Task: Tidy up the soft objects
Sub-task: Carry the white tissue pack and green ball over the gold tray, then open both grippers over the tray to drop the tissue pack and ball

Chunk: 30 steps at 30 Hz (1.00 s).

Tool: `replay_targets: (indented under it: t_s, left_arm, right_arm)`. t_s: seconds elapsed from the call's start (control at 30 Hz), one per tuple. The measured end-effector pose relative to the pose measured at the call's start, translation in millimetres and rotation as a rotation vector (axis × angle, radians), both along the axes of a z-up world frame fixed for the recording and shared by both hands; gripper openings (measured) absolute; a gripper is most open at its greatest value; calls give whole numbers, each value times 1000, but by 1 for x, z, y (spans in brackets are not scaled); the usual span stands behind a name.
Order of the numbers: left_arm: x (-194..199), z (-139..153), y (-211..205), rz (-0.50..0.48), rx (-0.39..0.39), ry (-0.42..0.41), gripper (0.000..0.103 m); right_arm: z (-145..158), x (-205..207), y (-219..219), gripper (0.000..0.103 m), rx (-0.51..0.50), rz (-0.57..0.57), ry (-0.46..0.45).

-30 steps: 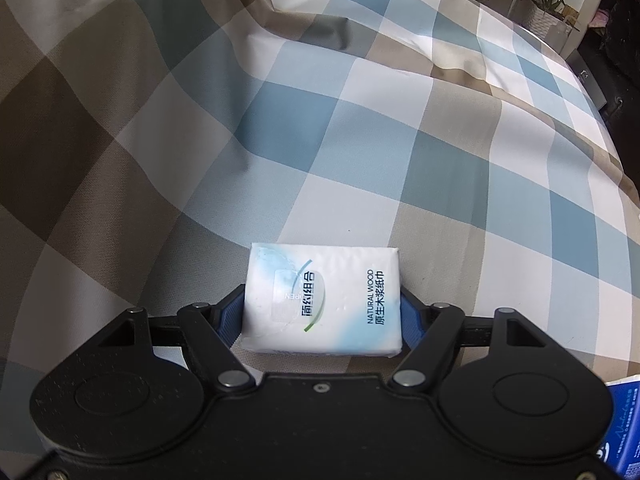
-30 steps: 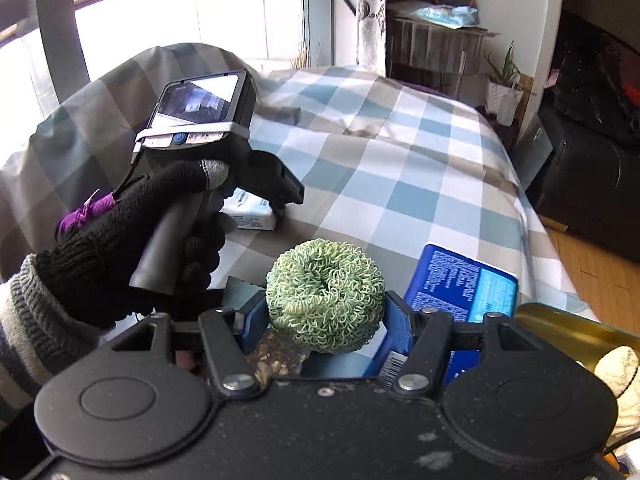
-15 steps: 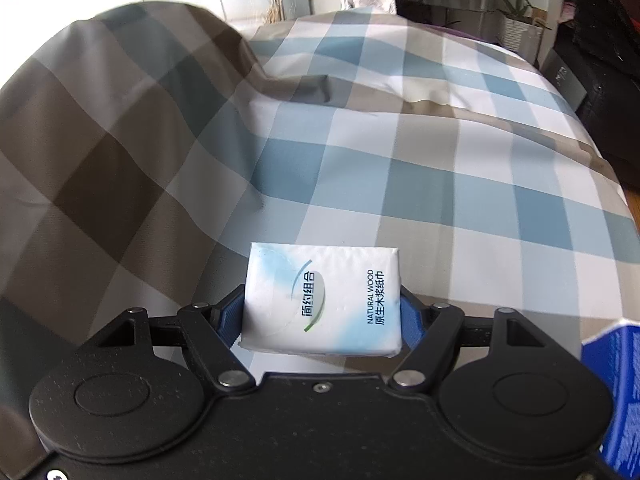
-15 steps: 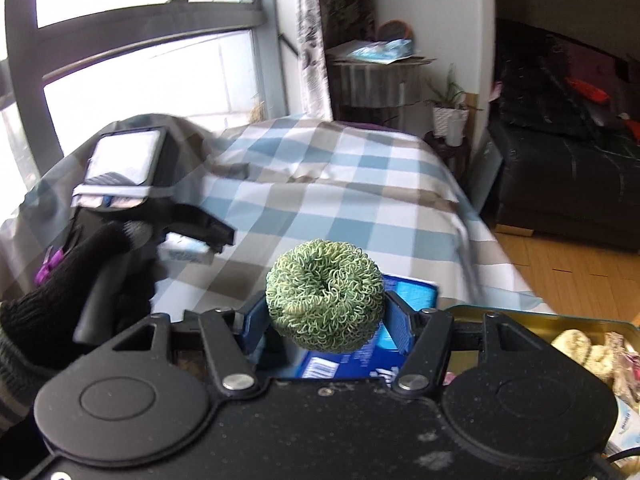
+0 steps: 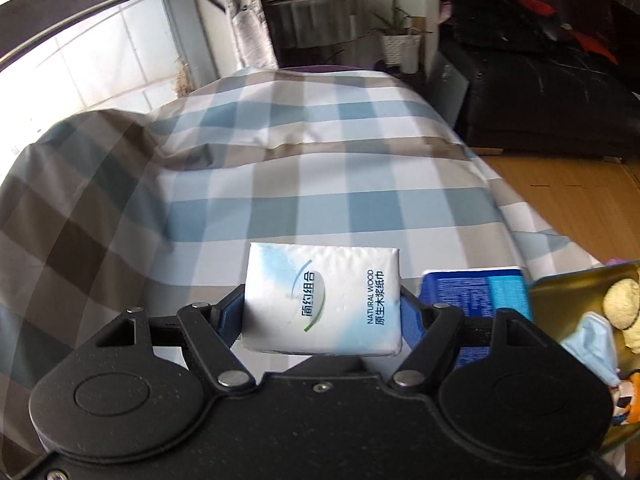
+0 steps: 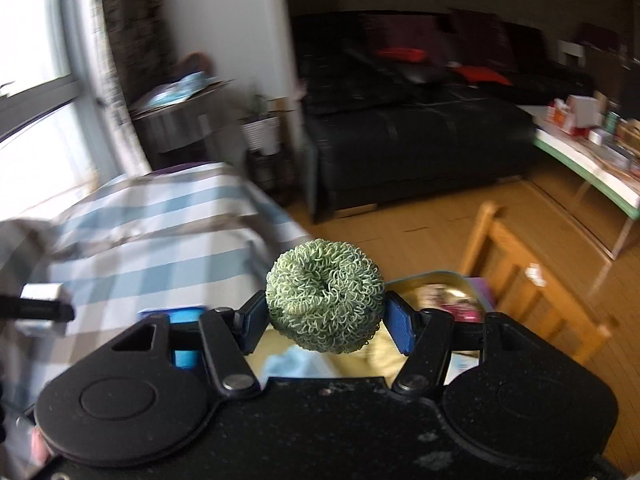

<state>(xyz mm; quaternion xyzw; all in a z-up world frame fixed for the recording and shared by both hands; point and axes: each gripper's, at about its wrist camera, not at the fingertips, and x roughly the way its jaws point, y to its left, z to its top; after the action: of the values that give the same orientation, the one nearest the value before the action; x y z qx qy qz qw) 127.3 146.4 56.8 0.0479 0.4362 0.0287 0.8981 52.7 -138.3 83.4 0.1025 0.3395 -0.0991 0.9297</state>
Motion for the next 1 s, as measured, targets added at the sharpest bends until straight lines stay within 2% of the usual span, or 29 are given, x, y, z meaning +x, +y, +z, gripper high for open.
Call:
replay_targets:
  t_s: [0.17,0.3,0.6,1.0]
  left_arm:
    - [-6,9,-44,-101,-20,3,69]
    - [-7,9,-77,-165,-31,19,69]
    - [-6,-6,-141,-271,-20,68,69]
    - [3,-26,-171,-285,-37,134,70]
  right_arm:
    - [-7,-10,-43,61,-22,-127,16]
    - [-19,-11,-59,61,-5,-170,39]
    - [-39,-27,-81,61,37,-166,67]
    - [-44,-29,-81,62,72,-147,71]
